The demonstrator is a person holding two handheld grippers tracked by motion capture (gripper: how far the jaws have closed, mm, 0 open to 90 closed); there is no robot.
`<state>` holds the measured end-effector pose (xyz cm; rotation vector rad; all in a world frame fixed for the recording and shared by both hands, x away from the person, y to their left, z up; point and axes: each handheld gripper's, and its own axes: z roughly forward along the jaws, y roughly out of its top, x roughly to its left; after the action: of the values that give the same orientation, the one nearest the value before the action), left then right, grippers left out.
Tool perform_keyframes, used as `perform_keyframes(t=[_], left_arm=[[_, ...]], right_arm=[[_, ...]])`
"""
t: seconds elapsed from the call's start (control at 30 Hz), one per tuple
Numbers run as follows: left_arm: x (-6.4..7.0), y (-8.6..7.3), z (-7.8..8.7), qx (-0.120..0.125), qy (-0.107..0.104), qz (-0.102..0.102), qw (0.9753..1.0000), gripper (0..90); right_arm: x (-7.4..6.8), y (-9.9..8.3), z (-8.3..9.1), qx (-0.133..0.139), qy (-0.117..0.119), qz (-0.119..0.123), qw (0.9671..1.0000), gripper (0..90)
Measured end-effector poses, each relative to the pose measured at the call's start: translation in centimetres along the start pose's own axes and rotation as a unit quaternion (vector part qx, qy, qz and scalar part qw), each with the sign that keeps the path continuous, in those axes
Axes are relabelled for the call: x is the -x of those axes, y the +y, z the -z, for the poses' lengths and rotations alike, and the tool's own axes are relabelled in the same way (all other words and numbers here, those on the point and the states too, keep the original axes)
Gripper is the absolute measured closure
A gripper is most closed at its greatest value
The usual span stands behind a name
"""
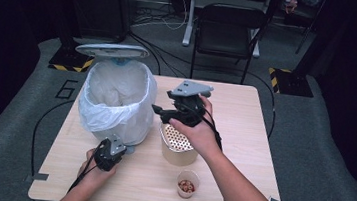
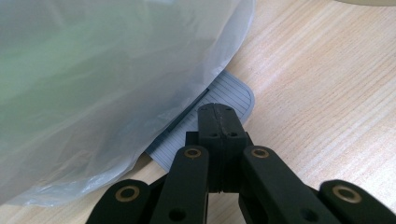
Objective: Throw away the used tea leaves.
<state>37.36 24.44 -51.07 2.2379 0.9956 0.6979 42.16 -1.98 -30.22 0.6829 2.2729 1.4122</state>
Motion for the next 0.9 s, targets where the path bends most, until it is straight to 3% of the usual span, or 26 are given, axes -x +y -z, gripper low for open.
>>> perform_keyframes(t=[0.4, 0.73, 0.9], left_arm=[[0.1, -0.1, 0.0, 0.004, 0.003, 0.002, 1.0000, 90.0], [0.1, -0.1, 0.0, 0.004, 0.002, 0.003, 1.0000, 90.0], [0.1, -0.1, -0.1, 0.008, 0.007, 0.002, 0.9999, 90.0]], right_arm=[[1.2, -5.6, 2.8, -0.010, -0.017, -0.018, 0.9996, 34.2], [0.2, -9.5, 4.3, -0.020, -0.016, -0.039, 0.9989, 25.7], [-0.9, -11.6, 5.2, -0.026, -0.003, -0.034, 0.9991, 21.3]])
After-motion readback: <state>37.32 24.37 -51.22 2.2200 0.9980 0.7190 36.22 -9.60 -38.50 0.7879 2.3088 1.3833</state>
